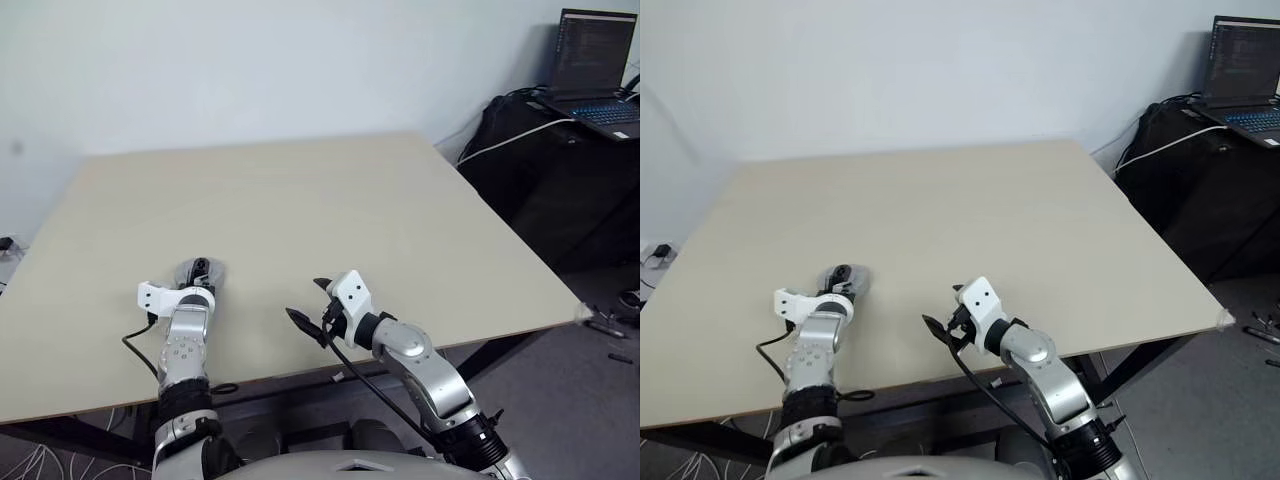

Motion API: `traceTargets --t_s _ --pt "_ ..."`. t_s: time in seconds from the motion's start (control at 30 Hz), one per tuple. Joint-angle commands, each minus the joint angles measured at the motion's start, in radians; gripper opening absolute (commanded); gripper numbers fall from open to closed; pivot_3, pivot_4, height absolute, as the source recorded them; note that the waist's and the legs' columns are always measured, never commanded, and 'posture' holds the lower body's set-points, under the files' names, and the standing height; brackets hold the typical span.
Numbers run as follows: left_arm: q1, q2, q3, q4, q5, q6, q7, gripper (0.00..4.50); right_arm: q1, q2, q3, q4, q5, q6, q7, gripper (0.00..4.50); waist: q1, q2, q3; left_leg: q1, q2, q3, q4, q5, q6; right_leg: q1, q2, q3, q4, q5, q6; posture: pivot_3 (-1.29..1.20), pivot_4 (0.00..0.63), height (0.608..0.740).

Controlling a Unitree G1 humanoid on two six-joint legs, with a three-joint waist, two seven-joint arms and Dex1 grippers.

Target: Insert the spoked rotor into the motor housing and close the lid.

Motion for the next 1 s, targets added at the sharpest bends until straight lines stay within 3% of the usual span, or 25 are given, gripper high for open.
traceTargets --t_s 0.03,0.23,0.37,0.43,0.53,0.6,0.67,0.87,1.0 --pt "0.175 -0.158 -0.019 -0.071 -0.009 0.05 0.1 4.48 -0.012 0.005 -0.014 -0.029 0.012 0.014 0.01 4.5 -0.008 0.0 -0.001 0.0 0.001 0.0 -0.001 0.0 0.0 -0.001 0.001 0.0 0.0 0.0 -0.001 0.0 0.0 0.74" --pt "0.337 -0.176 -0.112 -0.242 -0.074 0.15 0.168 4.48 -0.005 0.001 -0.027 -0.047 0.025 0.044 0.02 4.5 -0.017 0.011 -0.01 0.001 0.003 0.002 -0.003 -0.005 0.003 -0.003 0.002 0.003 0.0 -0.005 -0.002 0.0 0.0 0.74" --pt "0.43 -0.101 -0.238 -0.388 -0.041 0.203 0.113 4.48 0.016 0.005 -0.054 -0.068 0.043 0.041 0.015 4.5 -0.01 0.012 -0.01 0.001 0.002 0.002 -0.003 -0.008 0.003 -0.002 0.0 0.002 0.0 -0.009 -0.002 0.0 0.0 0.74" --pt "0.47 -0.024 -0.329 -0.467 0.075 0.167 0.027 4.48 0.04 0.019 -0.088 -0.078 0.062 0.019 -0.001 4.5 0.001 0.012 -0.01 0.0 0.0 0.002 -0.003 -0.01 0.001 -0.003 -0.001 0.002 0.0 -0.011 -0.002 0.0 0.0 0.74" --pt "0.516 0.113 -0.482 -0.52 0.376 0.038 -0.088 4.48 0.085 0.028 -0.121 -0.069 0.021 -0.089 -0.052 4.5 0.015 0.011 -0.008 -0.001 -0.003 0.003 -0.003 -0.012 0.002 -0.003 -0.004 0.002 -0.001 -0.013 -0.002 0.0 0.0 0.74" --pt "0.538 0.188 -0.572 -0.5 0.62 -0.113 -0.121 4.48 0.115 0.052 -0.147 -0.055 -0.014 -0.17 -0.118 4.5 0.024 0.009 -0.004 -0.002 -0.004 0.002 -0.003 -0.012 0.002 -0.004 -0.005 0.002 0.0 -0.015 -0.004 0.0 0.0 0.74" --pt "0.563 0.206 -0.615 -0.464 0.78 -0.278 -0.128 4.48 0.146 0.078 -0.18 -0.04 -0.061 -0.261 -0.204 4.5 0.032 0.01 -0.003 -0.003 -0.002 0.002 -0.004 -0.012 0.0 -0.005 -0.004 0.001 0.0 -0.016 -0.005 0.0 0.0 0.74" --pt "0.593 0.196 -0.625 -0.38 0.975 -0.501 -0.127 4.48 0.236 0.051 -0.199 0.031 -0.207 -0.502 -0.313 4.5 0.039 0.011 -0.002 -0.003 -0.002 0.002 -0.005 -0.012 0.0 -0.005 -0.005 0.0 0.0 -0.017 -0.004 0.0 0.0 0.74" --pt "0.612 0.174 -0.61 -0.311 1.037 -0.707 -0.123 4.48 0.29 0.047 -0.22 0.069 -0.21 -0.576 -0.332 4.5 0.042 0.012 -0.001 -0.004 -0.002 0.001 -0.005 -0.012 0.001 -0.006 -0.005 0.0 0.0 -0.017 -0.004 0.0 0.0 0.74"
